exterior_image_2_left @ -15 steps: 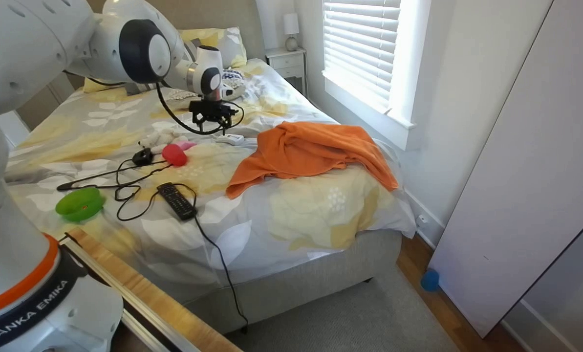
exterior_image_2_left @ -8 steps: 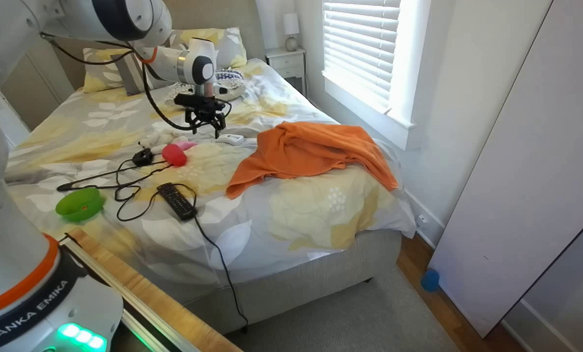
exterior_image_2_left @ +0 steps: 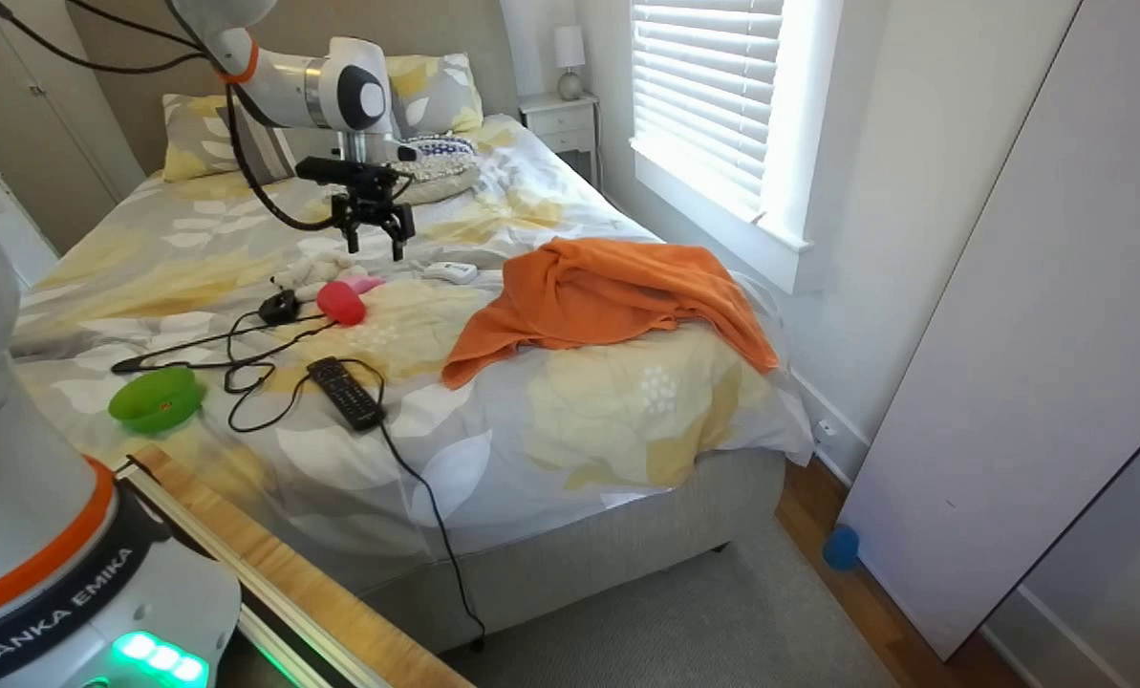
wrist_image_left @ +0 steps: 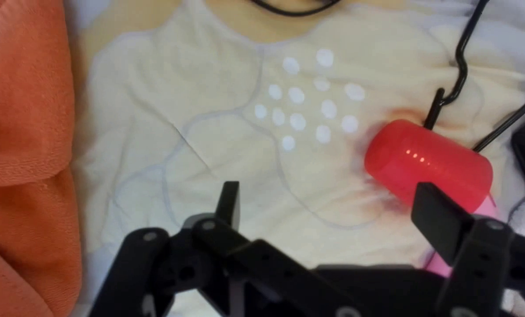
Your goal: Press the middle button on the white remote
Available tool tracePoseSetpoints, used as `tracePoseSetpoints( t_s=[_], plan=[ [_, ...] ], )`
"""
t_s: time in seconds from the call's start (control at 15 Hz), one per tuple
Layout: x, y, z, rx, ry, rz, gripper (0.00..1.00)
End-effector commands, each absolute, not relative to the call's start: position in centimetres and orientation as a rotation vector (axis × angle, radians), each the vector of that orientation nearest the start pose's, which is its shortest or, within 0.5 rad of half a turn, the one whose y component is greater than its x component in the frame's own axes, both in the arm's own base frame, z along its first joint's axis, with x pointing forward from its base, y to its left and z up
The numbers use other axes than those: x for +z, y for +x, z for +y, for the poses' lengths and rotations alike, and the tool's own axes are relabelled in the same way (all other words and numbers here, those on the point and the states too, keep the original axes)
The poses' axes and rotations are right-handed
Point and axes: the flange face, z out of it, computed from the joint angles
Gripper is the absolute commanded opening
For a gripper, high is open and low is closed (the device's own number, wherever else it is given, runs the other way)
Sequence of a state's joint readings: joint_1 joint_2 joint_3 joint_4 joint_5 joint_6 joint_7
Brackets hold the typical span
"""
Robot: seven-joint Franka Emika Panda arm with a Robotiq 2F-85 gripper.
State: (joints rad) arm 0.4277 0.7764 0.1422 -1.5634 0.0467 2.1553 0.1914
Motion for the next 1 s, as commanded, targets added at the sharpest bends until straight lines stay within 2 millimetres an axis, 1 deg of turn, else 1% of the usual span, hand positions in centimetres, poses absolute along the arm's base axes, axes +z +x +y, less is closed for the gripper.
tracePoseSetpoints(
  t_s=[0.0,0.13,0.27,0.4,0.47,0.6,0.67,0.93],
  plan=[
    [20.9,54.5,35.9,0.312,-3.113,-0.440,1.00],
    [22.5,53.4,36.4,0.265,-3.169,-0.389,1.00],
    [24.2,52.1,36.5,0.201,-3.231,-0.317,1.00],
    [25.8,50.4,36.6,0.101,-3.311,-0.300,1.00],
    [24.5,52.9,37.2,0.170,-3.237,-0.333,1.00],
    [25.7,51.6,37.4,0.124,-3.276,-0.318,1.00],
    [26.0,51.2,37.3,0.117,-3.281,-0.317,1.00],
    [25.9,51.1,36.8,0.121,-3.292,-0.308,1.00]
  ],
)
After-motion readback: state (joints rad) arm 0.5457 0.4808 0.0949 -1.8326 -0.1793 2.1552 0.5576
